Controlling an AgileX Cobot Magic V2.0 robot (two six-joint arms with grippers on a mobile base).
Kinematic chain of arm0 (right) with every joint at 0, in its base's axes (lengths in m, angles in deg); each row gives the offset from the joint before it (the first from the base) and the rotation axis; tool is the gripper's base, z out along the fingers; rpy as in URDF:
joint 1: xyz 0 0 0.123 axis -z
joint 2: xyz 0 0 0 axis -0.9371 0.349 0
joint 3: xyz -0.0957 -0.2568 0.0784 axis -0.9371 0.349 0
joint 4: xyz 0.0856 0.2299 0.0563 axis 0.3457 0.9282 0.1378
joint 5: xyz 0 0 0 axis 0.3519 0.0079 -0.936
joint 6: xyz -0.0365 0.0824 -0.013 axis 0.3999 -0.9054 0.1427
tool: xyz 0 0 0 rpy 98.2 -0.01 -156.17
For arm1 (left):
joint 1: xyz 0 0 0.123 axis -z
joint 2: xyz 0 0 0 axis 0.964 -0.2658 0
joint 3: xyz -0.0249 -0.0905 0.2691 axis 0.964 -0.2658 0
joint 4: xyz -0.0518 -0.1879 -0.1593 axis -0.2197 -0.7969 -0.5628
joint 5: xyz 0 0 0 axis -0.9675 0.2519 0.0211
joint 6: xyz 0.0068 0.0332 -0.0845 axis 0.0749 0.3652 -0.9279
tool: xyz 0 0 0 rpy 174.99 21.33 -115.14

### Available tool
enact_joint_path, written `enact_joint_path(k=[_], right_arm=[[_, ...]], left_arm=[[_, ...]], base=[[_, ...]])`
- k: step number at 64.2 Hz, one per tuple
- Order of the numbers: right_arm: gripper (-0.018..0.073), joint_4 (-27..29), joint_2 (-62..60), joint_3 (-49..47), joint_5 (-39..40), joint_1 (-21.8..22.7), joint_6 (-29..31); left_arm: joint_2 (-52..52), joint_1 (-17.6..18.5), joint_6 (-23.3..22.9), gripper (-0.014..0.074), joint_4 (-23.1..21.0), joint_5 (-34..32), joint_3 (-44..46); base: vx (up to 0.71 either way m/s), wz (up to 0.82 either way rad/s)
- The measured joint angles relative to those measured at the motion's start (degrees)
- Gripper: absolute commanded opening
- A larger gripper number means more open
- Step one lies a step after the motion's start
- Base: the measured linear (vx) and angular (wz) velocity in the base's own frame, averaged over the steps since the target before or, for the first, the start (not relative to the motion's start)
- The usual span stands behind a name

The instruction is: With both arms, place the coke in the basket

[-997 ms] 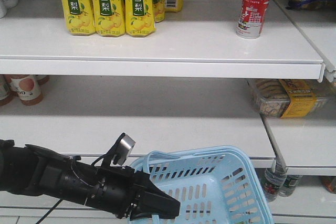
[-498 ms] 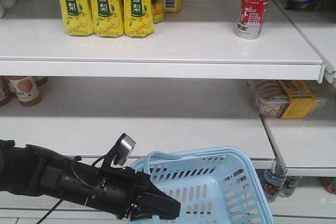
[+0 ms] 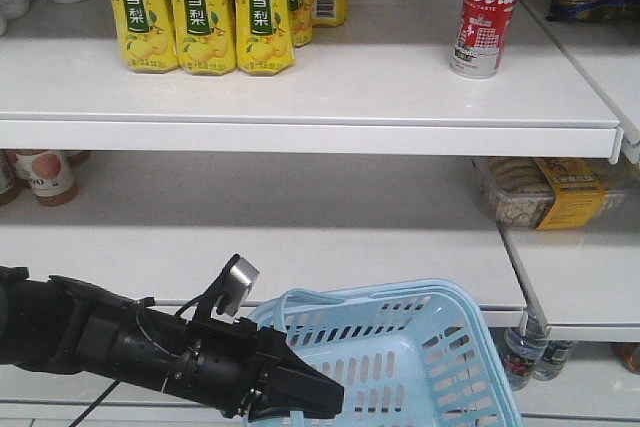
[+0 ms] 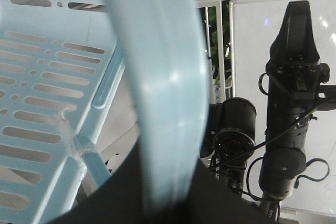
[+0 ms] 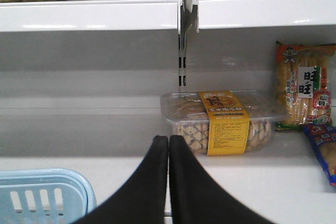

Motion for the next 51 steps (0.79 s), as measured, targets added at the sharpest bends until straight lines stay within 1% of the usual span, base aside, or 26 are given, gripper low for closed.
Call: enact_joint_path(k=[51], right_arm=[[-0.0009,0.0,0.0,0.0,0.0,0.0,0.0]], left_arm=[[0.0,0.0,0.0,-0.0007,0.2,0.1,0.0]], base=[[0.02,0.0]])
